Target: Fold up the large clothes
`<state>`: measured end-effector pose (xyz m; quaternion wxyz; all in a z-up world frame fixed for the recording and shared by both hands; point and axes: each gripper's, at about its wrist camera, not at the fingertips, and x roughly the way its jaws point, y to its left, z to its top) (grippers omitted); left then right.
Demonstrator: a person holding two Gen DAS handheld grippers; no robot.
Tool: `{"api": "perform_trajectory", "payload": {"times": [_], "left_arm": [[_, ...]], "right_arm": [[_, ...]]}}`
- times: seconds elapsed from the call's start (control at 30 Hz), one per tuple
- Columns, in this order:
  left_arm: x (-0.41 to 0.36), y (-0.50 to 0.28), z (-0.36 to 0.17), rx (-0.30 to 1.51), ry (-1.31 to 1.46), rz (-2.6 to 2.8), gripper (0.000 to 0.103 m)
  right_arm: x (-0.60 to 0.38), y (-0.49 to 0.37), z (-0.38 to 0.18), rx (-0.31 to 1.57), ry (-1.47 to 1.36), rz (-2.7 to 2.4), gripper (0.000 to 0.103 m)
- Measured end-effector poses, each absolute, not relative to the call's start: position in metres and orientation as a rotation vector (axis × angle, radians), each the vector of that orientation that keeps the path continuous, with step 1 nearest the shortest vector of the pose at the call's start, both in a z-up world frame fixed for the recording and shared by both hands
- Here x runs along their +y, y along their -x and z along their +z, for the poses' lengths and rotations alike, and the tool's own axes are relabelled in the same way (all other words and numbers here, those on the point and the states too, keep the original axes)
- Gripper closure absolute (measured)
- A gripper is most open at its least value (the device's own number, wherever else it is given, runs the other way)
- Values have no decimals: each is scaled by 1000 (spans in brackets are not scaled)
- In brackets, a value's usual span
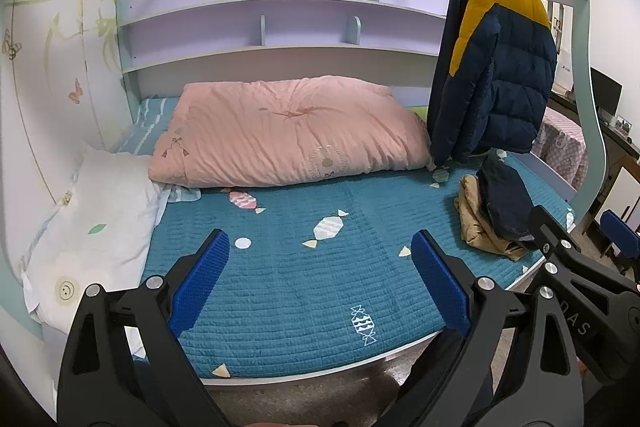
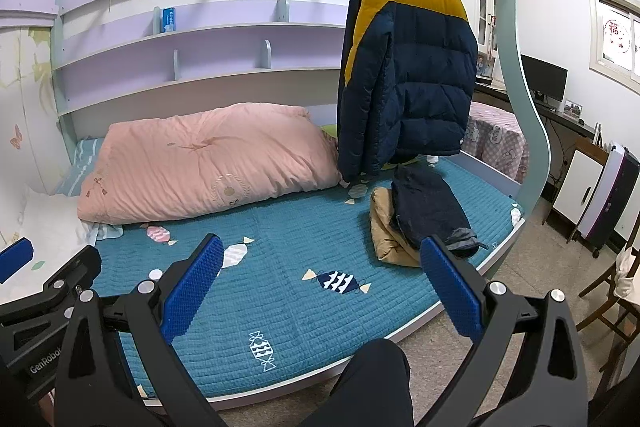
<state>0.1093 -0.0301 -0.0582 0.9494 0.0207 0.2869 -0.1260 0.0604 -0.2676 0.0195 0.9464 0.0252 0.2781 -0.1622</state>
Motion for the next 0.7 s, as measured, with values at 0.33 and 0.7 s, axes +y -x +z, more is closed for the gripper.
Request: {"api": "perform_trajectory", "payload": {"times": [0.33, 0.7], "left_arm": [[-31, -109, -59, 583, -44, -255, 10], [-33, -104, -65, 585, -42, -242, 10]], "right_arm": [[-268, -61, 19, 565, -50, -331, 7], [-268, -58, 18, 569, -50, -336, 8]]}}
